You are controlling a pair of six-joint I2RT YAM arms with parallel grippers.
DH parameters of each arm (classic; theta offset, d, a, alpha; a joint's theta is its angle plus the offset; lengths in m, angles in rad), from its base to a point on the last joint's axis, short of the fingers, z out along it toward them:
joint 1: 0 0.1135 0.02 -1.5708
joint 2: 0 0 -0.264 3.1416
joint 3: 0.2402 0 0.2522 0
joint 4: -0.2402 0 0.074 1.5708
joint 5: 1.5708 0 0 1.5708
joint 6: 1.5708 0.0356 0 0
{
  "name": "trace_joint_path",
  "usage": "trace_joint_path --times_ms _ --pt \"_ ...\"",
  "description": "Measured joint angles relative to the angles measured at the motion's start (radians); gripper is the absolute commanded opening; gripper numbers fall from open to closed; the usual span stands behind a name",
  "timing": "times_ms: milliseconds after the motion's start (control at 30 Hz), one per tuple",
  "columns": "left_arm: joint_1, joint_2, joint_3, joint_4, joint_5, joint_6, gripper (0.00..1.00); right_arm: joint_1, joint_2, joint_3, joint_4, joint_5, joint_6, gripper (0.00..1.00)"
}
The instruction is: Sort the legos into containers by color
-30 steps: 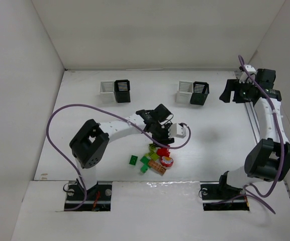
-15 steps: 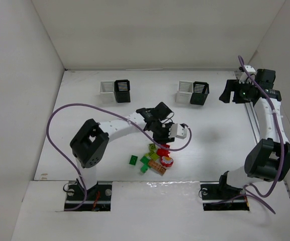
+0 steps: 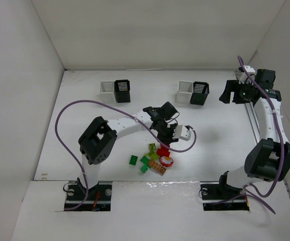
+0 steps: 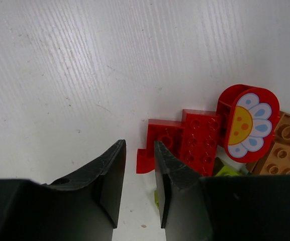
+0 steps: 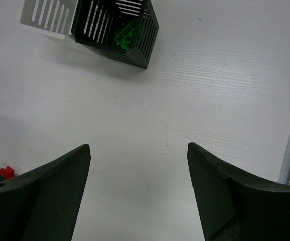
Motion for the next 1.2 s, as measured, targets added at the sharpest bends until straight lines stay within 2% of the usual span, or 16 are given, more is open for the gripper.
trace_joint_path --times_ms 400,1200 --pt "0.000 0.016 0.016 -0.031 0.015 0.023 0.21 0.000 0.012 0.000 -0.006 0.000 -0.007 0.82" --pt "0.000 0.069 0.016 -0.050 0.028 0.055 0.19 0.000 0.023 0.000 -0.017 0.001 -0.007 0.81"
